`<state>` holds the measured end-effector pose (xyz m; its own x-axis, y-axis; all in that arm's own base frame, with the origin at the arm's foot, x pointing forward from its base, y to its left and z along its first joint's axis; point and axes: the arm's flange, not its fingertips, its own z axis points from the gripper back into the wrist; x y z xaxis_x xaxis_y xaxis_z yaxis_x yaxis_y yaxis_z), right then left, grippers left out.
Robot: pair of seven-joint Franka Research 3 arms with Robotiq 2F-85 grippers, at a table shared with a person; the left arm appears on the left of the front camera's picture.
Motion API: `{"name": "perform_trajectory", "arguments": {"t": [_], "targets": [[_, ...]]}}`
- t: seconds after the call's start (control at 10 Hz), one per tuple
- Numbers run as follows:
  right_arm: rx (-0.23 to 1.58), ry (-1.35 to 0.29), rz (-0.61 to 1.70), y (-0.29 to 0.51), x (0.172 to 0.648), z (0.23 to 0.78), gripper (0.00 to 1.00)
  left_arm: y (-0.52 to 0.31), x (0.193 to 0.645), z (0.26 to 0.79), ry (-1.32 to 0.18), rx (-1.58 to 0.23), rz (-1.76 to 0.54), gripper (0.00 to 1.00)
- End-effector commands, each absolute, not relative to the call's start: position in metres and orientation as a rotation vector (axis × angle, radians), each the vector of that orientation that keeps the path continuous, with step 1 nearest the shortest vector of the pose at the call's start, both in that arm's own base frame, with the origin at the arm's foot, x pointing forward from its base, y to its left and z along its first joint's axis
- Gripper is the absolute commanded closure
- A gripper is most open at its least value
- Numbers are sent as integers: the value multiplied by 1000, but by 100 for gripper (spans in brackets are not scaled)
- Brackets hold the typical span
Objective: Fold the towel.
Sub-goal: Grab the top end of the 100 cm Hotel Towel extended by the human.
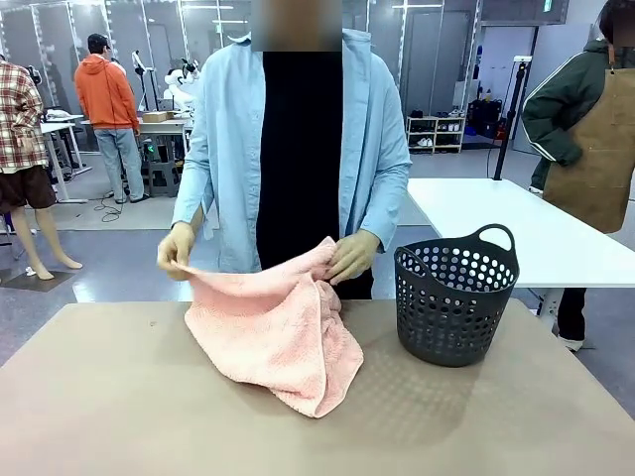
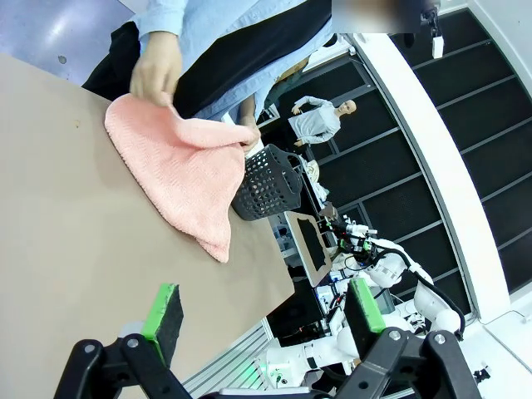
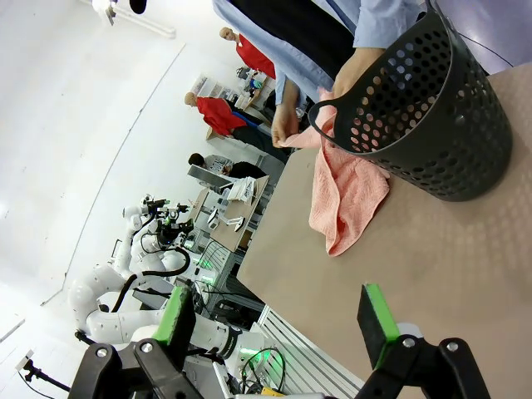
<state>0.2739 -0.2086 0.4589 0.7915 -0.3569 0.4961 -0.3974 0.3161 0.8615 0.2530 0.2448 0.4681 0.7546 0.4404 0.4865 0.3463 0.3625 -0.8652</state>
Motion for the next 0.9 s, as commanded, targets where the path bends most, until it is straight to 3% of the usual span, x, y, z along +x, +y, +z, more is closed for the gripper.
{"name": "perform_trajectory", "arguments": {"t": [0.0,0.8], "targets": [[1291,-716,32,-209,275,461,0,246,254,468,-790,-1248,53,0],[1291,-716,32,-209,275,461,0,246,254,468,-790,-1248,53,0]]}}
